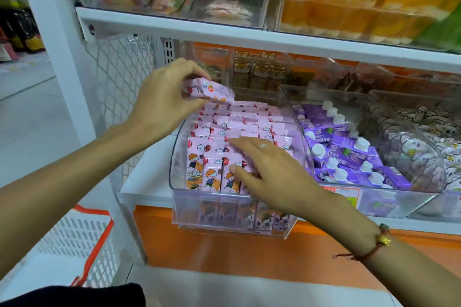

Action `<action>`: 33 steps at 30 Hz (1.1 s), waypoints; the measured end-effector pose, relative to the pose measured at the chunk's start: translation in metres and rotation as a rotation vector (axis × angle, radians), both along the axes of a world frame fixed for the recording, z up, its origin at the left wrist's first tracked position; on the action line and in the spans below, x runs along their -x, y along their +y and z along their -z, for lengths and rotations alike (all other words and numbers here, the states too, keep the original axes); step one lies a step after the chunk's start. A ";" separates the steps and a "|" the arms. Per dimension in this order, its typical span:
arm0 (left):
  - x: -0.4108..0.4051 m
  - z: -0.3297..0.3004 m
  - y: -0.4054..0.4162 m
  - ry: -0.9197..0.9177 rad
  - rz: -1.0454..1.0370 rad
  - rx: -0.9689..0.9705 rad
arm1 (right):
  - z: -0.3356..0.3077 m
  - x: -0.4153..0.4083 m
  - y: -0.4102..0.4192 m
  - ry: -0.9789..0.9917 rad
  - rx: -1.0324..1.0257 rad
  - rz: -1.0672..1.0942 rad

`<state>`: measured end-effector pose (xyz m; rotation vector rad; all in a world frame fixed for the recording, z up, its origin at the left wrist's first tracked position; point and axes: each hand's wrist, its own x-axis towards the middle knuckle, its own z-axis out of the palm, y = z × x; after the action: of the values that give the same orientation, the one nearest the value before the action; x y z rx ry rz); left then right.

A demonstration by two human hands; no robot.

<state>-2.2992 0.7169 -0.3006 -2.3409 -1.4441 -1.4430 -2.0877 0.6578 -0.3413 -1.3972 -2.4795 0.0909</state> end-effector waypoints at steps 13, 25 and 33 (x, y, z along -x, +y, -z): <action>-0.015 -0.019 0.058 0.571 -0.107 0.134 | 0.004 -0.003 0.000 0.004 0.018 -0.011; -0.049 -0.027 0.099 0.339 -0.121 0.482 | 0.005 -0.003 0.000 0.015 0.018 0.003; -0.044 -0.036 0.103 0.449 -0.140 0.402 | 0.005 -0.004 -0.001 0.013 0.032 0.008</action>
<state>-2.2547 0.8197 -0.2644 -2.4836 -1.8273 -0.5742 -2.0835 0.6566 -0.3461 -1.4148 -2.4717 0.1376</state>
